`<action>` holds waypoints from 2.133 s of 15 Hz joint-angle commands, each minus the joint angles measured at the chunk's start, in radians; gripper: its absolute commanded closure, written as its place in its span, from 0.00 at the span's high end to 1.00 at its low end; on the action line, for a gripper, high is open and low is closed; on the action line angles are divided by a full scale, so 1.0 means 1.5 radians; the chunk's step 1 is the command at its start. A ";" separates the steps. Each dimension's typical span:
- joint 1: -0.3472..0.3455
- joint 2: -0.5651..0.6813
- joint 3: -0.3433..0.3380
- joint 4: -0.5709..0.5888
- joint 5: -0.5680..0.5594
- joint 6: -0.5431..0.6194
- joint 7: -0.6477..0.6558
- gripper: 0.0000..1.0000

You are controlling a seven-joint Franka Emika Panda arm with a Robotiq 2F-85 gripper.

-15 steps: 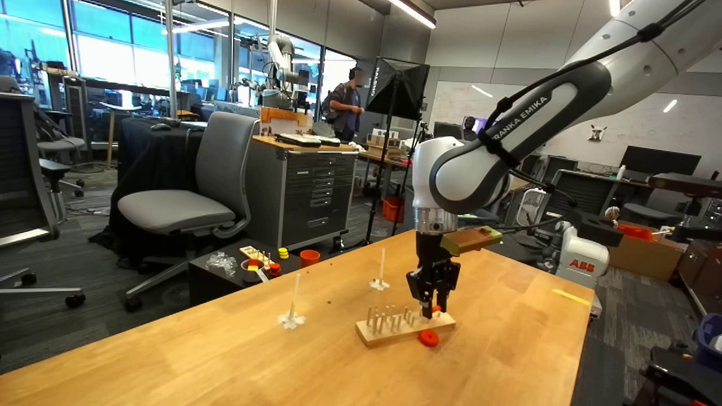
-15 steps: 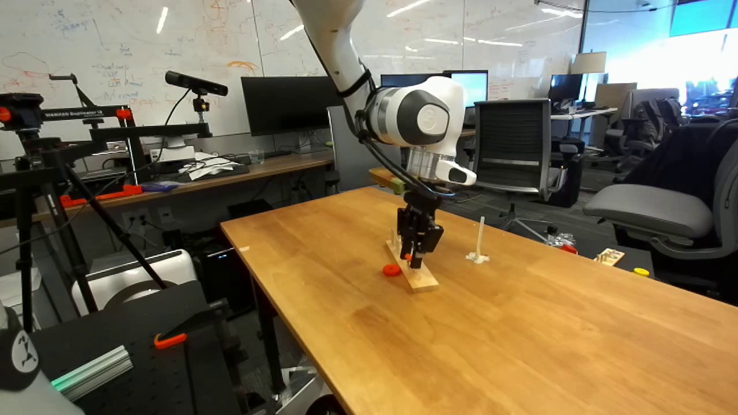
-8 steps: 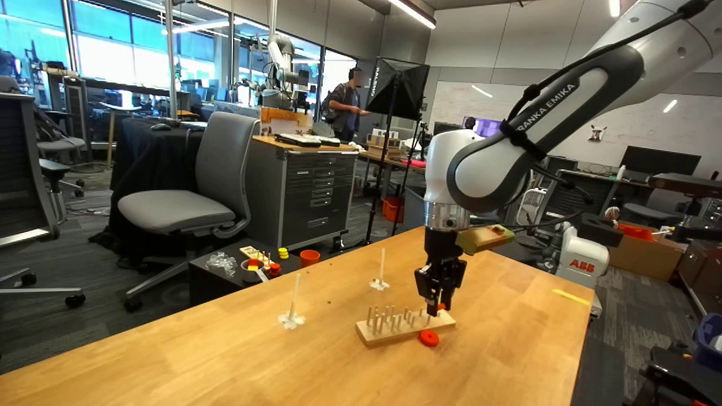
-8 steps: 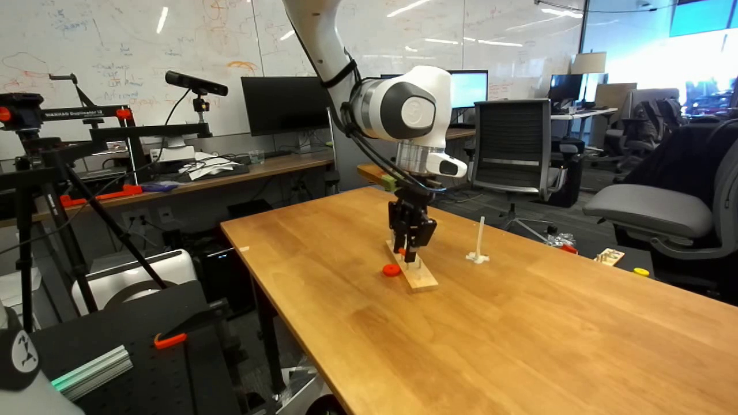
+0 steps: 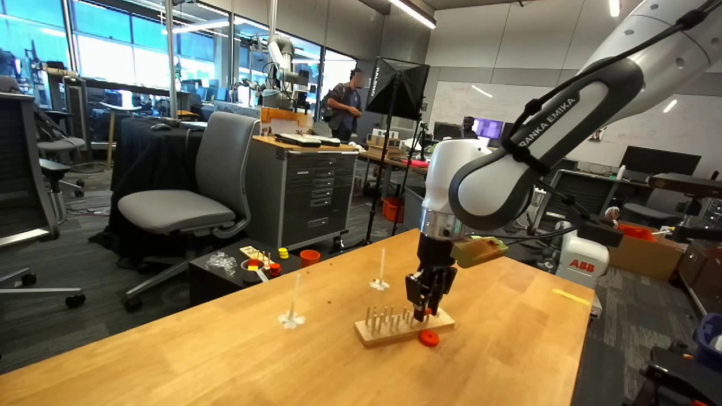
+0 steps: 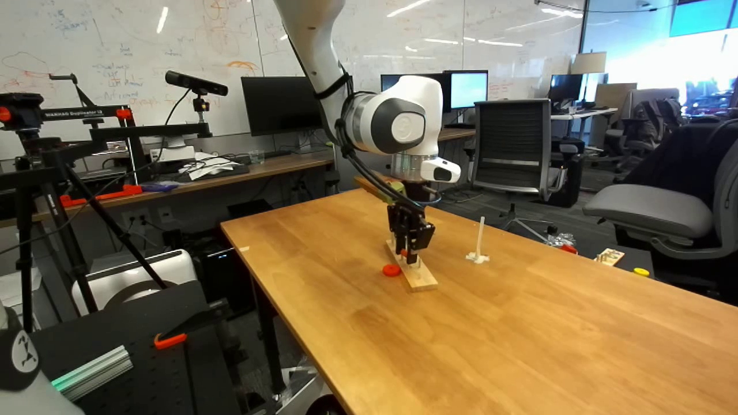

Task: Pick up the orange ring on the right and put it on the wooden stand

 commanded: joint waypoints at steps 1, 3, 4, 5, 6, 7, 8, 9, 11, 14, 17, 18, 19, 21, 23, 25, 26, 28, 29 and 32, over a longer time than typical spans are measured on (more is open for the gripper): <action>0.001 0.005 0.001 -0.004 0.004 0.015 -0.002 0.17; -0.002 0.007 0.002 -0.006 0.006 0.017 -0.004 0.17; -0.002 0.007 0.001 -0.006 0.006 0.016 -0.003 0.17; -0.003 0.007 0.002 -0.008 0.007 0.019 -0.004 0.17; -0.003 0.006 0.001 -0.010 0.006 0.020 -0.003 0.17; -0.003 0.003 0.001 -0.014 0.007 0.023 -0.004 0.17; -0.003 0.001 0.001 -0.016 0.006 0.022 -0.003 0.17; -0.002 -0.002 0.001 -0.021 0.005 0.024 -0.003 0.17; 0.000 -0.009 -0.001 -0.031 0.002 0.025 -0.003 0.17; -0.002 -0.025 -0.004 -0.052 -0.001 0.018 -0.005 0.17; -0.004 -0.042 -0.008 -0.078 -0.003 0.022 -0.007 0.17; -0.006 -0.047 -0.008 -0.087 -0.003 0.023 -0.010 0.17; -0.007 -0.055 -0.008 -0.096 -0.003 0.026 -0.011 0.17; -0.008 -0.065 -0.009 -0.113 -0.004 0.032 -0.011 0.17; -0.008 -0.077 -0.008 -0.131 -0.004 0.036 -0.012 0.17; -0.012 -0.097 -0.003 -0.156 0.000 0.045 -0.021 0.17; -0.013 -0.108 -0.001 -0.167 0.001 0.042 -0.025 0.17; -0.022 -0.137 0.009 -0.192 0.010 0.038 -0.043 0.17; -0.029 -0.154 0.015 -0.205 0.017 0.036 -0.055 0.17; -0.040 -0.184 0.024 -0.226 0.026 0.030 -0.078 0.17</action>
